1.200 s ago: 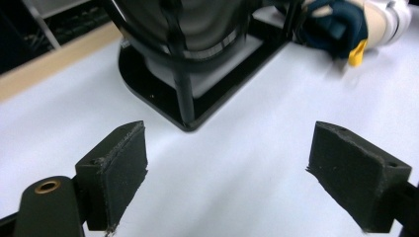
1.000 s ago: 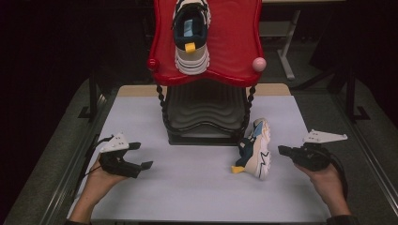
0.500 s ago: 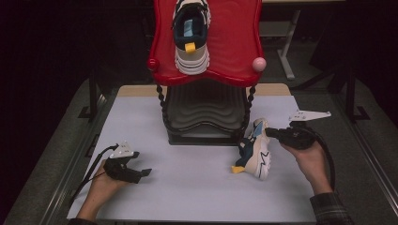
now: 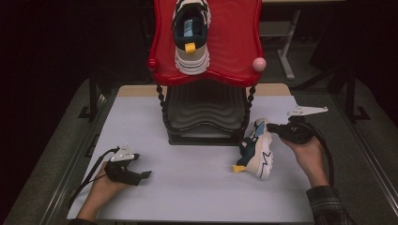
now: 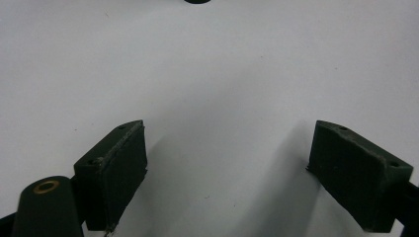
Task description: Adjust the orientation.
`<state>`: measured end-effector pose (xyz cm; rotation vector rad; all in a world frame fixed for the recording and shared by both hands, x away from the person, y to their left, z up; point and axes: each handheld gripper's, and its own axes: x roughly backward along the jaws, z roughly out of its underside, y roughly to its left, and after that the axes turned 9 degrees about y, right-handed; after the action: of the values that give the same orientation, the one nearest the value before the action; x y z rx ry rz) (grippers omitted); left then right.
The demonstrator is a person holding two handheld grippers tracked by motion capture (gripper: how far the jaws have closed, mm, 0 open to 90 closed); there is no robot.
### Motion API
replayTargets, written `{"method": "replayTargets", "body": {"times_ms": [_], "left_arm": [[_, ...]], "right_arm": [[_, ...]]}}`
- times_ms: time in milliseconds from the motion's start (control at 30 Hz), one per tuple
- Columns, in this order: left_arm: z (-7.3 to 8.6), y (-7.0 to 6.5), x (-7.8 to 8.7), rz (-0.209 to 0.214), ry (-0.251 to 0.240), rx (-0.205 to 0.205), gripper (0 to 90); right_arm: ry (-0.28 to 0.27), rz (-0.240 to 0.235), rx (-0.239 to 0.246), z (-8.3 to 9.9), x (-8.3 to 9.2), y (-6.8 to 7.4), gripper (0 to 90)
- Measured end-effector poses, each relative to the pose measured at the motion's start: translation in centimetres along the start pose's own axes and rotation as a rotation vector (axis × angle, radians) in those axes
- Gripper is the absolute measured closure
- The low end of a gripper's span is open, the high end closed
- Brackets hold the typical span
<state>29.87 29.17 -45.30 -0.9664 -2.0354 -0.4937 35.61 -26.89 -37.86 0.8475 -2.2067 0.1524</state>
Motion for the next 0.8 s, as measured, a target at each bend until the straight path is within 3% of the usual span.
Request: {"method": "replayTargets", "body": {"times_ms": [400, 800], "left_arm": [[0.0, 0.0, 0.0, 0.000, -0.001, 0.000, 14.0], [0.0, 0.0, 0.0, 0.000, 0.001, -0.002, 14.0]], "right_arm": [[-0.020, 0.035, -0.073, 2.2, 2.1, -2.1, 89.7], [0.030, 0.062, -0.177, 5.7, 3.1, -5.1, 89.8]]}}
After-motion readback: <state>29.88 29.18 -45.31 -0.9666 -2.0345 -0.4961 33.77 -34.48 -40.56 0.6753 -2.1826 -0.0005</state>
